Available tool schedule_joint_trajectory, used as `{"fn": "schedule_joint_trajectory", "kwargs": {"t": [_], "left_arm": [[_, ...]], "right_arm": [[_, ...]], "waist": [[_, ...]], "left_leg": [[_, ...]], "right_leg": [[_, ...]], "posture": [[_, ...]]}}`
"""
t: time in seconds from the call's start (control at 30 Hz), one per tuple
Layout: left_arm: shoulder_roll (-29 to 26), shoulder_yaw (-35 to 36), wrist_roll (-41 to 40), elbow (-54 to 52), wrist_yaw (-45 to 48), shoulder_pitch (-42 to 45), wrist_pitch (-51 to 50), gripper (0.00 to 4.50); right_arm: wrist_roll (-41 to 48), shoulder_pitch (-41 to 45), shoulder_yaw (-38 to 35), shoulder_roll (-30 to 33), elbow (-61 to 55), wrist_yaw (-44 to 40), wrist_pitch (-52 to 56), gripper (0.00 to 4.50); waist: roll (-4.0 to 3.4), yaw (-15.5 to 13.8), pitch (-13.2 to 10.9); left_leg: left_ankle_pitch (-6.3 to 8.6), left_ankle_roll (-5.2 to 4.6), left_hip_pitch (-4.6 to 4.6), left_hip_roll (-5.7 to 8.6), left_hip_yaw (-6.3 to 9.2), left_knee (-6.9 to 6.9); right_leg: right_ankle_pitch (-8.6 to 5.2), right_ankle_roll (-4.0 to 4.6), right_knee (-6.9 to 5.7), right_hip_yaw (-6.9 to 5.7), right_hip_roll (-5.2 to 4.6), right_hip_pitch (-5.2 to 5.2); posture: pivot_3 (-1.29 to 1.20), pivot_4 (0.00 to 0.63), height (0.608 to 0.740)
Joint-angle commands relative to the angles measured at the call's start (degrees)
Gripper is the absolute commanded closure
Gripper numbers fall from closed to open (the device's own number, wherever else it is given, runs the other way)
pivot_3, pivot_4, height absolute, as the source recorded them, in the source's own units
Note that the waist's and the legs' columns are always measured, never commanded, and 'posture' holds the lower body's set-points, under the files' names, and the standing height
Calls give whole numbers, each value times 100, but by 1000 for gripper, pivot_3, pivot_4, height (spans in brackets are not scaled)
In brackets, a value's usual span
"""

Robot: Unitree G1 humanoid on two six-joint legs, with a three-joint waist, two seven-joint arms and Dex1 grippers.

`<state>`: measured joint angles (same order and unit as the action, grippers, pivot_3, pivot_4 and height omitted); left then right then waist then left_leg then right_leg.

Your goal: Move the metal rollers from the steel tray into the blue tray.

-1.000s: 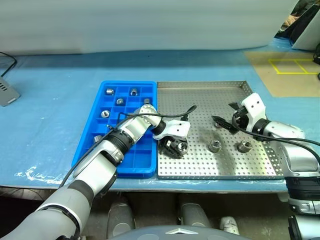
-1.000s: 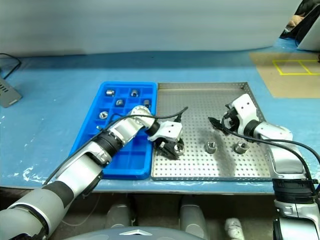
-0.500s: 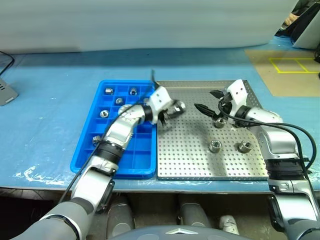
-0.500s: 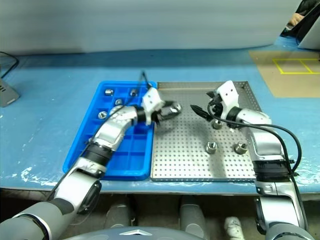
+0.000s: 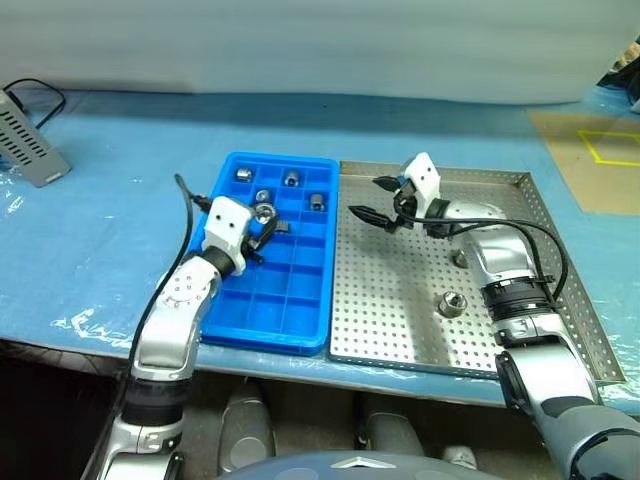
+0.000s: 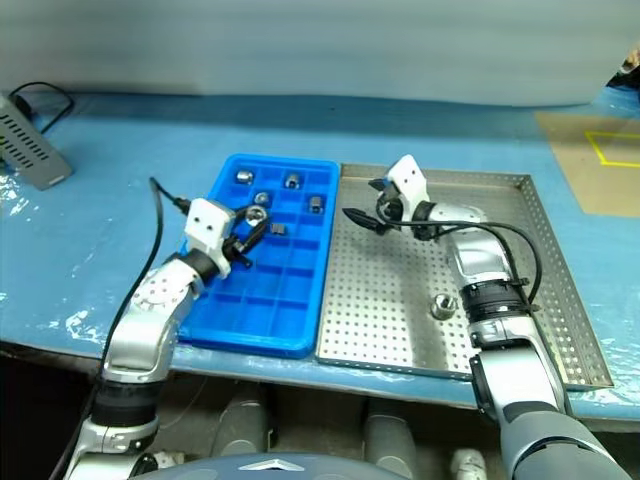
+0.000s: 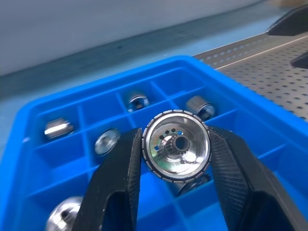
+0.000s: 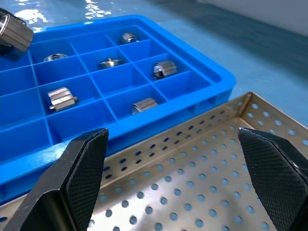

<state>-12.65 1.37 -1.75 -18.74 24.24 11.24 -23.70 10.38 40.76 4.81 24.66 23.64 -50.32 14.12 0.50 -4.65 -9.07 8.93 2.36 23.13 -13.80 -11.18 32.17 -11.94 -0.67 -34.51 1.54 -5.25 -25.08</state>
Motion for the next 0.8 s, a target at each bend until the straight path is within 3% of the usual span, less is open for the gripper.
{"fn": "schedule_joint_trajectory", "kwargs": {"t": [0.03,0.3,0.57,0.8], "left_arm": [[-184,109,42,-436,-196,-264,-181,2783],[-357,-1,34,-601,-368,-540,-578,2783],[-252,-181,-639,-223,185,21,-538,100],[64,-534,-1350,1666,1591,1730,236,100]], "right_arm": [[-25,239,-16,-59,200,-112,-263,0],[-115,347,-8,-97,464,-216,-452,0],[-77,162,-175,105,151,-133,-318,0],[235,-574,-760,697,-1090,83,431,0]], "waist": [[0,-25,0],[0,-88,0],[0,-92,0],[1,-61,0]], "left_leg": [[0,0,-1,0,0,0],[-2,4,1,0,0,-2],[-7,11,-2,1,1,1],[-20,29,-5,8,1,9]], "right_leg": [[0,0,0,1,0,-1],[0,-1,-2,2,2,-5],[0,-1,-14,3,1,-5],[2,-3,-21,16,3,-3]], "posture": [[132,150,740],[134,150,740],[33,150,740],[-145,150,740]]}}
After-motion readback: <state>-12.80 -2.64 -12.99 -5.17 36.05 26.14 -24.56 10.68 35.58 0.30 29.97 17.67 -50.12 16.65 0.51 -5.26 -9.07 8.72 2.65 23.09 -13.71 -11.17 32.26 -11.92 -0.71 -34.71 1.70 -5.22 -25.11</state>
